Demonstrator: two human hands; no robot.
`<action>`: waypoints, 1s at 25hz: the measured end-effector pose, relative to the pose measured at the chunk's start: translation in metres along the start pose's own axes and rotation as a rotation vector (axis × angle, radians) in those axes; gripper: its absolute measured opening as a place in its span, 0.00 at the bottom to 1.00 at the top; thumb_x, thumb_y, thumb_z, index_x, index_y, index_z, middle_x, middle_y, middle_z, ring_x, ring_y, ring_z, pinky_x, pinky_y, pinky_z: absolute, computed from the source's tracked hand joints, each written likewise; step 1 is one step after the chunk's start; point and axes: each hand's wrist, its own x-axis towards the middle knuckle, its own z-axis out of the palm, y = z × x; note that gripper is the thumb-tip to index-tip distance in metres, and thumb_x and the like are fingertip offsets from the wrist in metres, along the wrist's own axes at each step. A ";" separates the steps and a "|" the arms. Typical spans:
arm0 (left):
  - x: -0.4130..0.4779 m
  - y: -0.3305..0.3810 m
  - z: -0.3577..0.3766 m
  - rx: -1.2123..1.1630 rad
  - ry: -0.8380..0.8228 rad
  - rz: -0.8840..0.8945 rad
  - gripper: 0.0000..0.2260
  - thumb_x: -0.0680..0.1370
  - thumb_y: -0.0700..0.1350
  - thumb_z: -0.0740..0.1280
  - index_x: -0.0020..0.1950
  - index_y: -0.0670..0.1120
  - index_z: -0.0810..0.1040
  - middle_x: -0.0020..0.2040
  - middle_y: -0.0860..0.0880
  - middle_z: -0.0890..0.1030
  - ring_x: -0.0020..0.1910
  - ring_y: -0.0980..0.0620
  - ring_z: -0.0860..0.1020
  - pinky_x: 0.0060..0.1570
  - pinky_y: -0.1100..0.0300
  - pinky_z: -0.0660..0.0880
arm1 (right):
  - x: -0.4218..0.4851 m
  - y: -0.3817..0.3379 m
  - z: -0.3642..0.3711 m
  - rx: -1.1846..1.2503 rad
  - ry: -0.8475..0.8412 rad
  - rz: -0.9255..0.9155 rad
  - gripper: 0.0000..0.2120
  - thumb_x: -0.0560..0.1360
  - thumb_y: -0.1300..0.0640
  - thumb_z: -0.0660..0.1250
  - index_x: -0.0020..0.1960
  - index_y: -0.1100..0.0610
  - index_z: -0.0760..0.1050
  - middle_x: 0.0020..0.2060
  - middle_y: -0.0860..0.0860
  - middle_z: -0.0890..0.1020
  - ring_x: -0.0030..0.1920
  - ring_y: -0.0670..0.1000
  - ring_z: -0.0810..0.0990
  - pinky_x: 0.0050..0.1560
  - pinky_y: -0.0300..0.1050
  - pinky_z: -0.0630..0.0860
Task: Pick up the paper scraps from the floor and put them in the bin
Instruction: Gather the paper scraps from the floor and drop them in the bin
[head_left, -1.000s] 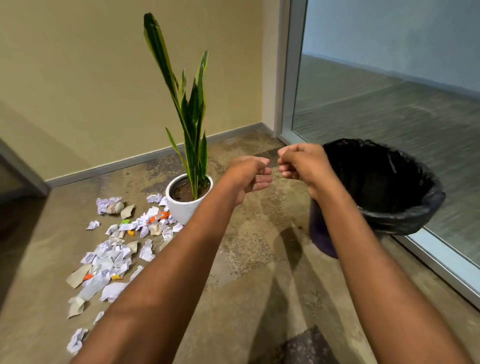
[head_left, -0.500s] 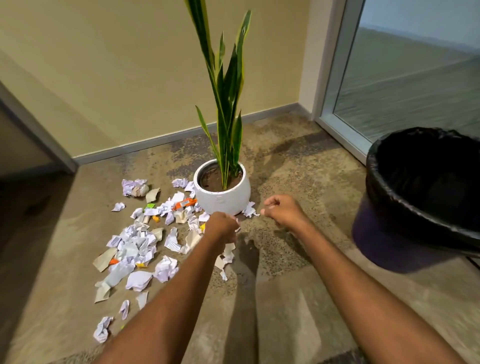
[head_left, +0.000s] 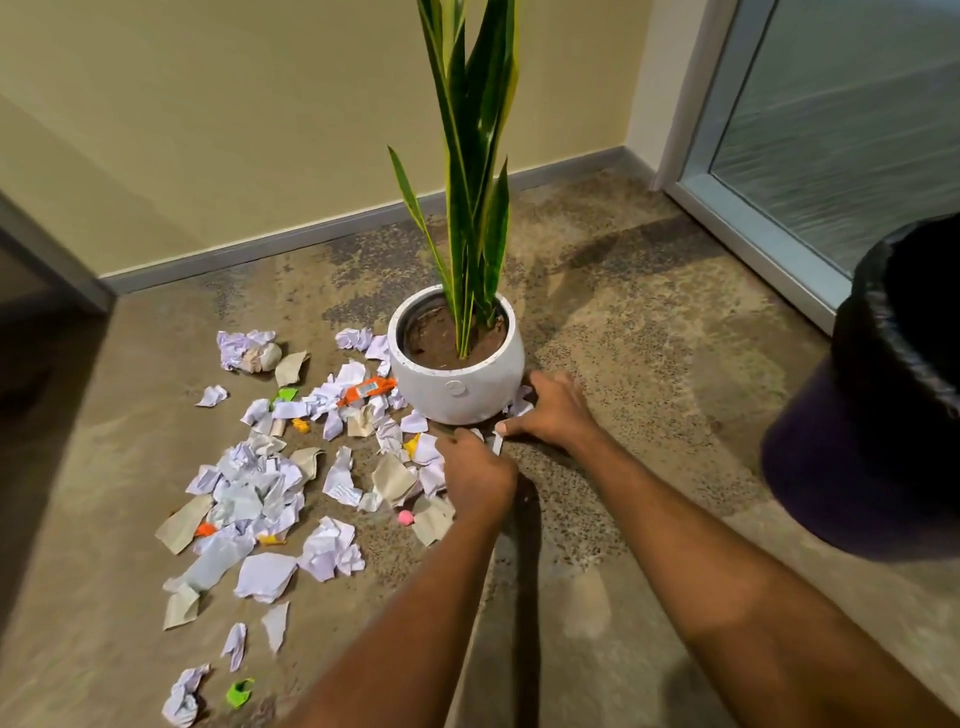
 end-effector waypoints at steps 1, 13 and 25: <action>0.003 -0.001 0.002 0.030 0.003 0.007 0.18 0.79 0.44 0.71 0.67 0.41 0.74 0.70 0.39 0.68 0.63 0.35 0.78 0.59 0.45 0.78 | 0.004 -0.001 0.005 -0.047 0.015 0.006 0.38 0.62 0.37 0.84 0.66 0.50 0.76 0.67 0.56 0.70 0.69 0.61 0.70 0.63 0.55 0.75; 0.015 -0.010 0.000 0.169 0.087 0.175 0.09 0.80 0.38 0.68 0.60 0.40 0.81 0.67 0.41 0.75 0.56 0.38 0.81 0.54 0.46 0.78 | -0.015 0.015 0.024 -0.066 0.258 -0.220 0.04 0.80 0.56 0.72 0.52 0.55 0.85 0.52 0.51 0.79 0.56 0.53 0.76 0.48 0.50 0.77; 0.010 -0.015 -0.019 0.097 0.015 0.288 0.08 0.78 0.34 0.67 0.48 0.42 0.86 0.45 0.43 0.86 0.44 0.42 0.81 0.45 0.44 0.80 | -0.023 0.011 0.010 0.059 0.161 -0.137 0.15 0.75 0.52 0.79 0.57 0.54 0.79 0.50 0.50 0.81 0.50 0.53 0.80 0.48 0.52 0.80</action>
